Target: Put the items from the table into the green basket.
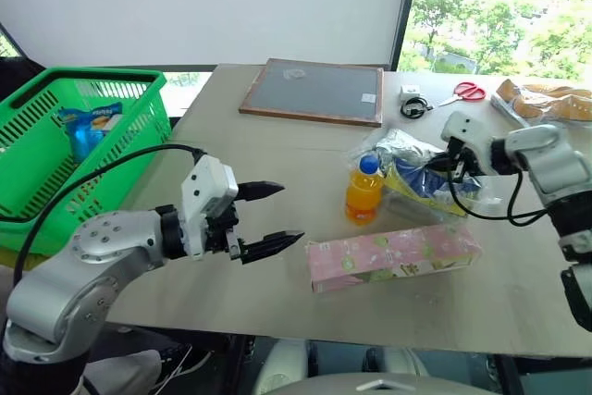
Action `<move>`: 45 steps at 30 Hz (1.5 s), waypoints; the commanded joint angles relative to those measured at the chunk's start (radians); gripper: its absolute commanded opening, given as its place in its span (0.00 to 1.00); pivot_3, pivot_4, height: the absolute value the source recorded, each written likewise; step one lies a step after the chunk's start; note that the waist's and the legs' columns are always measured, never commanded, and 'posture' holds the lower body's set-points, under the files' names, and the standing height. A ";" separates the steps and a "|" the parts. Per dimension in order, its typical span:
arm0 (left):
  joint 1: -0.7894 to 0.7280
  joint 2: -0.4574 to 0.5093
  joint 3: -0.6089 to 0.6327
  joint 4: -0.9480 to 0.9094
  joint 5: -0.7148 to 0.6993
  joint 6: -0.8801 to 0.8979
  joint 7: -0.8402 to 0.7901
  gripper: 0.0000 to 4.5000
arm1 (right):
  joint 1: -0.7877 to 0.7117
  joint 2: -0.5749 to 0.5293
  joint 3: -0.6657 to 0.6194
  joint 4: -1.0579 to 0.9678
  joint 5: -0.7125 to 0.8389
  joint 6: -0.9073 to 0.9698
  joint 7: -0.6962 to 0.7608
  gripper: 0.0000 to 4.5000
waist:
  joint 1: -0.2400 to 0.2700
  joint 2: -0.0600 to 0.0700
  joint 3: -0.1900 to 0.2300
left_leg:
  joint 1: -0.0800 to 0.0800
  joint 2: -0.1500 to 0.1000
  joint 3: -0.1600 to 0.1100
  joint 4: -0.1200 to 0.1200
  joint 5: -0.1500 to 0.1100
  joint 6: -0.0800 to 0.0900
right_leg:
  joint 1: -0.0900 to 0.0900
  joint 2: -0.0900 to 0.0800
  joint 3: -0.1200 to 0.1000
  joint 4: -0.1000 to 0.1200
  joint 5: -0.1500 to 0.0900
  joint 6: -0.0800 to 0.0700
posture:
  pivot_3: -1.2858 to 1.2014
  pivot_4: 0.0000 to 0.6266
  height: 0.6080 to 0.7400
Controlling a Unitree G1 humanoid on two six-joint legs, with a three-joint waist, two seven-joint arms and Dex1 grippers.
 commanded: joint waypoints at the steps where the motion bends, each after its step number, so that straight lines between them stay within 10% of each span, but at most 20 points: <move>1: -0.051 -0.006 -0.015 -0.009 -0.030 -0.014 -0.005 1.00 | 0.056 -0.096 -0.165 -0.174 0.055 0.116 -0.051 0.00 | 0.000 0.000 0.000 | -0.001 0.000 0.000 0.000 0.000 0.000 | -0.001 0.000 0.000 0.000 0.000 0.000 | 0.52 0.00 1.00; 10: -0.220 -0.037 -0.106 0.043 -0.056 -0.022 -0.028 1.00 | 0.324 -0.253 -0.471 -0.408 0.098 0.322 -0.196 0.00 | -0.035 0.003 -0.002 | -0.005 0.000 0.001 0.002 0.000 0.000 | -0.004 0.002 0.001 0.001 0.000 0.000 | 0.49 0.00 1.00; 21: -0.338 -0.125 -0.192 0.087 -0.054 -0.019 -0.023 1.00 | 0.502 -0.166 -0.428 -0.361 0.036 0.237 -0.380 0.00 | -0.092 0.004 -0.002 | 0.004 0.000 0.005 0.003 0.000 0.001 | 0.003 0.010 0.008 0.000 0.000 0.002 | 0.48 0.00 1.00; 32: -0.348 -0.163 -0.195 0.124 0.008 -0.043 0.013 1.00 | 0.562 -0.175 -0.572 -0.467 0.089 0.161 -0.410 0.98 | -0.087 0.003 -0.002 | 0.005 0.001 0.007 0.003 0.000 0.001 | 0.003 0.015 0.011 0.000 0.000 0.002 | 0.46 0.00 1.00; 45: -0.278 -0.085 -0.265 0.303 0.216 -0.088 -0.008 1.00 | 0.716 -0.157 -0.787 -0.937 0.699 0.220 -0.075 0.98 | -0.111 0.002 -0.001 | 0.008 0.007 0.008 0.003 0.000 0.001 | 0.005 0.019 0.012 0.000 0.000 0.002 | 0.45 0.00 1.00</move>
